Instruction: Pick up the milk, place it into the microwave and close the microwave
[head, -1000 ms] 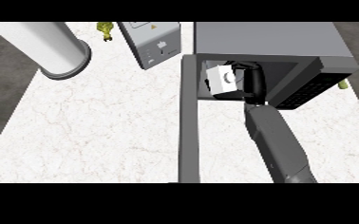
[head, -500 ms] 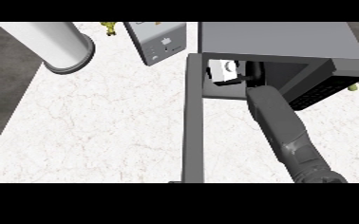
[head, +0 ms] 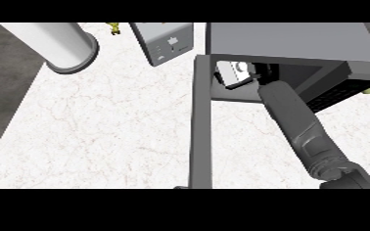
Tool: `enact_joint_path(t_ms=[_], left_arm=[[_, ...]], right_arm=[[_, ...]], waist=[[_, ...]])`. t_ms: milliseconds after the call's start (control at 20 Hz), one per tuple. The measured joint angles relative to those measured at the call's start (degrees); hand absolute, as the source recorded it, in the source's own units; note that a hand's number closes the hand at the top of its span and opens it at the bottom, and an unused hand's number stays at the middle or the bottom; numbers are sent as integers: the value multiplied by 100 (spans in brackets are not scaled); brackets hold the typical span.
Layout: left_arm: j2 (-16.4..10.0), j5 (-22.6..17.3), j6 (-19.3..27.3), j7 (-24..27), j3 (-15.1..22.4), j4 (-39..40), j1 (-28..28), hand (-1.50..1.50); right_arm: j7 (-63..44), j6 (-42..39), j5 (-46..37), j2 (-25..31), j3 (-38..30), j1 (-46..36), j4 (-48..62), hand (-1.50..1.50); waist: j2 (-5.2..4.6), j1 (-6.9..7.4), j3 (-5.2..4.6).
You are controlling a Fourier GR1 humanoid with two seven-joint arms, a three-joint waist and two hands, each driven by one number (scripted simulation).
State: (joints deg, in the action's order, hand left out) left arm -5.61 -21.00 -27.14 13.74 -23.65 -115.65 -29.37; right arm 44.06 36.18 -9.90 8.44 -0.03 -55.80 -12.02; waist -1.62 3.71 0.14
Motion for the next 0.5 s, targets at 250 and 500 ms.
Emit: enact_joint_path(t_ms=[250,500], left_arm=[[34,93,28,-5,64,88,118,-150],[-2,118,-9,19,60,170,202,-150]], right_arm=[[-14,297,54,87,-235,-66,235,150],[-110,470,148,196,-461,-152,422,150]], waist=[[-69,71,17],[-106,165,23]])
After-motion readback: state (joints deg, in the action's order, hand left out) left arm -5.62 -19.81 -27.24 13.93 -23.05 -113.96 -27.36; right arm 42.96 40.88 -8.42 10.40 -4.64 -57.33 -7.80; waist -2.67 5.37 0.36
